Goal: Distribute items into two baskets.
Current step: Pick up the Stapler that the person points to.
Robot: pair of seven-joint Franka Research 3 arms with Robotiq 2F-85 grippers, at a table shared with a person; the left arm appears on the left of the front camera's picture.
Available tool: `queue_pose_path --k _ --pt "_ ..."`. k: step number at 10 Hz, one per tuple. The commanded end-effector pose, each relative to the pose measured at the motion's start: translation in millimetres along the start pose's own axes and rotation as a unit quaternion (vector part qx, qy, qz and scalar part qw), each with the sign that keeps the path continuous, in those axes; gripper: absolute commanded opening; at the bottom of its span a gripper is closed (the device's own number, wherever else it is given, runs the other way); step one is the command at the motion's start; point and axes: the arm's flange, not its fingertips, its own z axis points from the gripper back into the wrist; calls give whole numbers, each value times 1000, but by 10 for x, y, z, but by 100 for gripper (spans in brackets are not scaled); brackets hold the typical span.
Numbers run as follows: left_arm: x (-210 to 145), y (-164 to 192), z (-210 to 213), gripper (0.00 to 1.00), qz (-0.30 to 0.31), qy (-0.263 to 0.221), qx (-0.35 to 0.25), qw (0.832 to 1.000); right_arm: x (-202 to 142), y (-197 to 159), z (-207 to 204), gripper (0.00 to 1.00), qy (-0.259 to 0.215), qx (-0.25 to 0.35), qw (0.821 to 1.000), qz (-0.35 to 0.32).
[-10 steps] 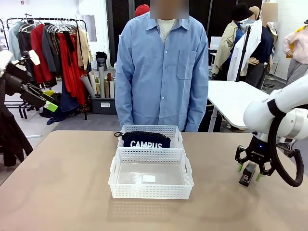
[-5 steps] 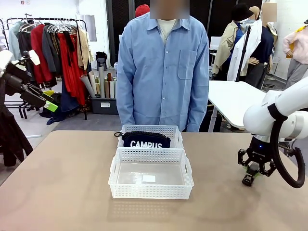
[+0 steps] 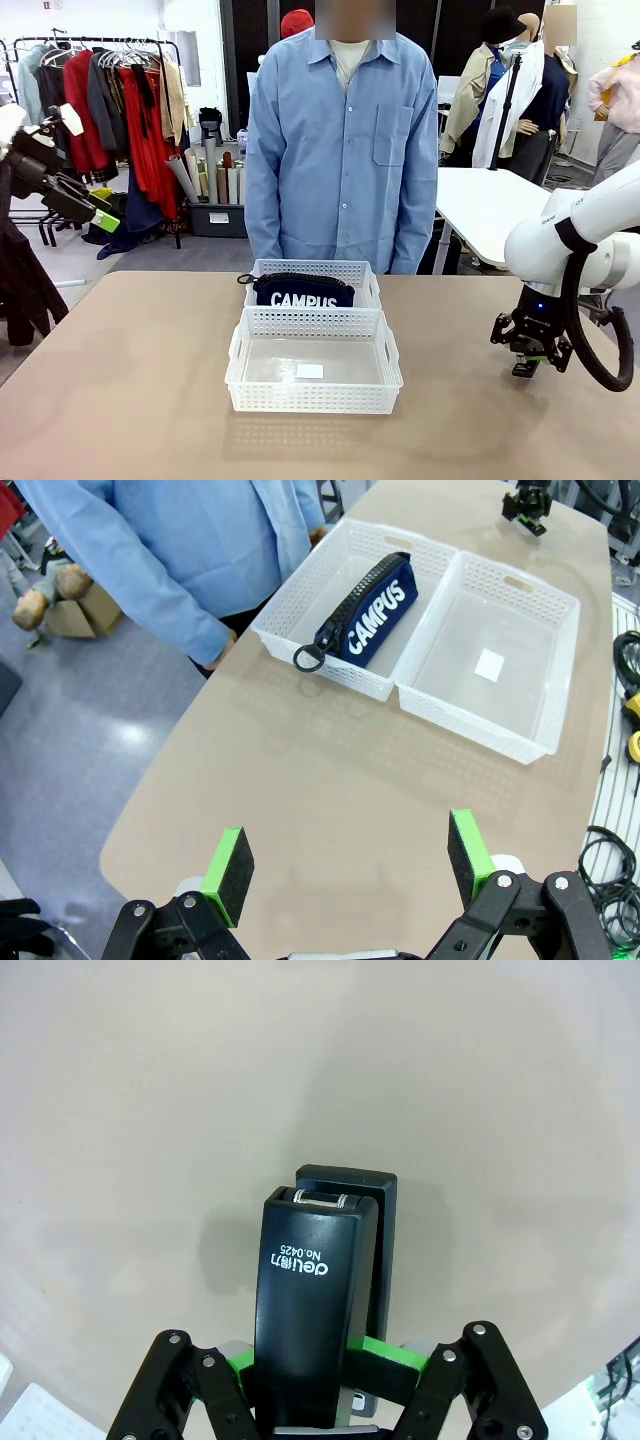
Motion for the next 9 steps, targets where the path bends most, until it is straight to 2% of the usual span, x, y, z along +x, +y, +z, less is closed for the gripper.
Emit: queue_pose_path --k 1,2,5,9 --pt "-3 -8 8 100 4 0 1 1000 -13 55 6 0 -11 -5 1000 -5" --pt "-3 -8 8 100 4 0 1 1000 -8 59 19 0 -11 -3 1000 1" --pt "-3 -8 8 100 4 0 1 1000 -227 33 379 0 -26 23 995 97" --pt "-3 -8 8 100 4 0 1 1000 -432 -282 987 0 -4 76 976 206"
